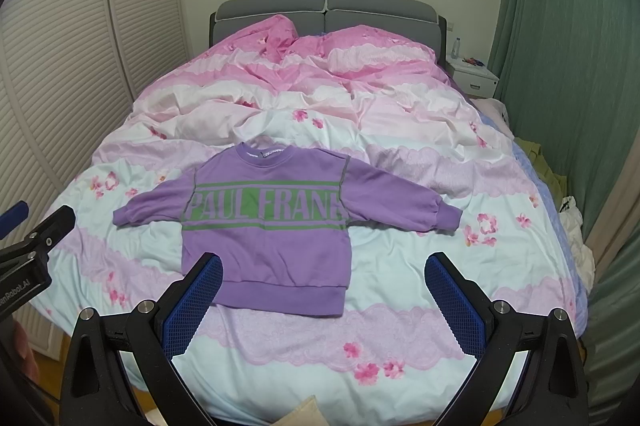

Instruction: Fold small clothes

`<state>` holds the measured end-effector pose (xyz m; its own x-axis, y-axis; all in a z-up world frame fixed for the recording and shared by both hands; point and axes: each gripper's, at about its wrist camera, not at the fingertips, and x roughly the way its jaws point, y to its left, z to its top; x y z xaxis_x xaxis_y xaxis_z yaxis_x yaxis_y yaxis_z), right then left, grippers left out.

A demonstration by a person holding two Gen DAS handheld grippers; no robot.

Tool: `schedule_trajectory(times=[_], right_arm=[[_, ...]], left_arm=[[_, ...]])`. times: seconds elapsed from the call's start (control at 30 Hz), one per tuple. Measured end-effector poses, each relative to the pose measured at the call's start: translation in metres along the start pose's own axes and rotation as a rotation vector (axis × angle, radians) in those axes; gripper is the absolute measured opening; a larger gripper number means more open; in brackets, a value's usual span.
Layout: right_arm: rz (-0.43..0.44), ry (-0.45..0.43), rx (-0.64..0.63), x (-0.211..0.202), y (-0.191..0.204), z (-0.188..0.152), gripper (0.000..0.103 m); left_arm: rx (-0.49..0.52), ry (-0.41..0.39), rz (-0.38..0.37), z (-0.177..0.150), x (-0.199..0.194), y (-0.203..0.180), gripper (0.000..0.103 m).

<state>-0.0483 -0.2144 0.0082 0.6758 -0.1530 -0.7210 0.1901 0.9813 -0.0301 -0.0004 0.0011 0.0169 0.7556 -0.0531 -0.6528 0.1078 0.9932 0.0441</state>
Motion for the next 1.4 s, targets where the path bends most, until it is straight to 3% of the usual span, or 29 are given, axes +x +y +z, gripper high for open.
schedule_trajectory(times=[1.2,1.4], right_arm=[[0.000,-0.003,0.000,0.000,-0.001,0.007,0.102],[0.004,0.011,0.009,-0.002,0.000,0.016,0.102]], left_arm=[[0.005,0.002,-0.002,-0.003,0.000,0.004,0.103],[0.031,0.025,0.004,0.005,0.014,-0.005,0.103]])
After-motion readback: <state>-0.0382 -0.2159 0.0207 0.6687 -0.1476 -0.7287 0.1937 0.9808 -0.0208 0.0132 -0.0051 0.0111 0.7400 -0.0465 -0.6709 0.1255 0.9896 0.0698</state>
